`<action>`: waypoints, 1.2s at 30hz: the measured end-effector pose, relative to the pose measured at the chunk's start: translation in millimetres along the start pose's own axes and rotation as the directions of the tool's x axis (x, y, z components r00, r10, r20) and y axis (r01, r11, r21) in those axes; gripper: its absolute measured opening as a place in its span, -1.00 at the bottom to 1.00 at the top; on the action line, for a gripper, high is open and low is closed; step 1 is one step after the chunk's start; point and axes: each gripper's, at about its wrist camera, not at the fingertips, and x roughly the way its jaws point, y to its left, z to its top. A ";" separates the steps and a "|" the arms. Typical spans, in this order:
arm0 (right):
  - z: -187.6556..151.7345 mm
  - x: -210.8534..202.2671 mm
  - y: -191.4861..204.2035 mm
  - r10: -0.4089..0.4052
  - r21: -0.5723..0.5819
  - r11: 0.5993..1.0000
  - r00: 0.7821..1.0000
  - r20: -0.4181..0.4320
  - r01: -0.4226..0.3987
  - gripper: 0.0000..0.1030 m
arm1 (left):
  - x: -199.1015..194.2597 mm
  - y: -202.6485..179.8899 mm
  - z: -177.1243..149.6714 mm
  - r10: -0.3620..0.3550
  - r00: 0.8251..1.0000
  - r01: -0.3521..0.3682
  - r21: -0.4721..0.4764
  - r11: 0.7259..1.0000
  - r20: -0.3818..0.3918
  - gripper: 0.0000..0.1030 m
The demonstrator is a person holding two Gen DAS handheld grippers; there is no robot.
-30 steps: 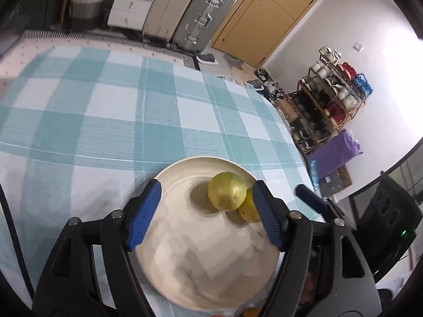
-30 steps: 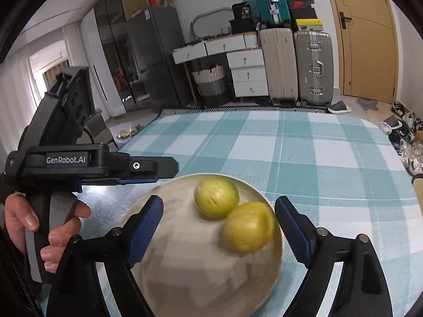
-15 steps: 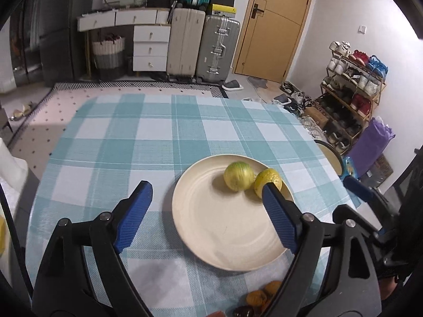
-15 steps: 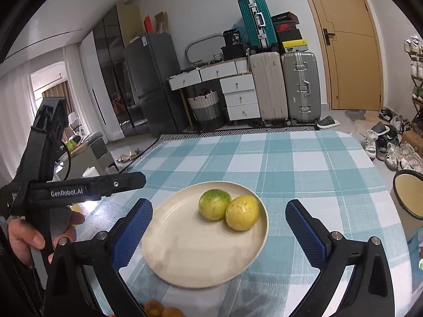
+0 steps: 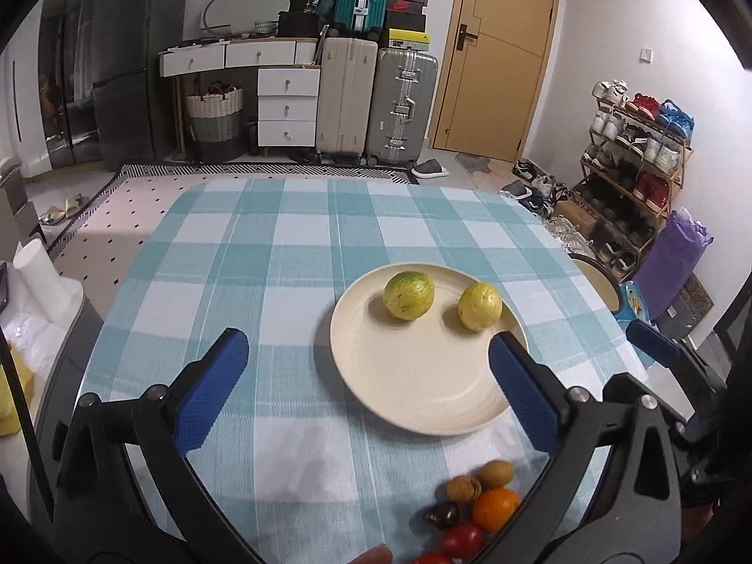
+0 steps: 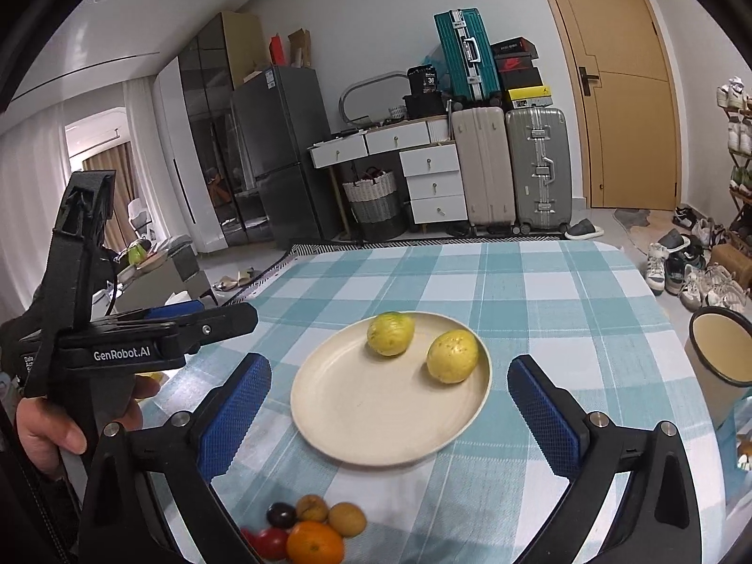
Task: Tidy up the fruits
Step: 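Open both tools and lift them away from the plate, then grasp the red tomato with the left tool while the right tool grasps an orange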
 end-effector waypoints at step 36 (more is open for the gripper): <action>-73.6 -33.2 24.0 0.014 0.055 0.998 0.992 -0.127 -0.007 1.00 | 0.0 19.1 -130.1 -0.177 0.952 0.179 -0.015 0.984 -0.249 0.96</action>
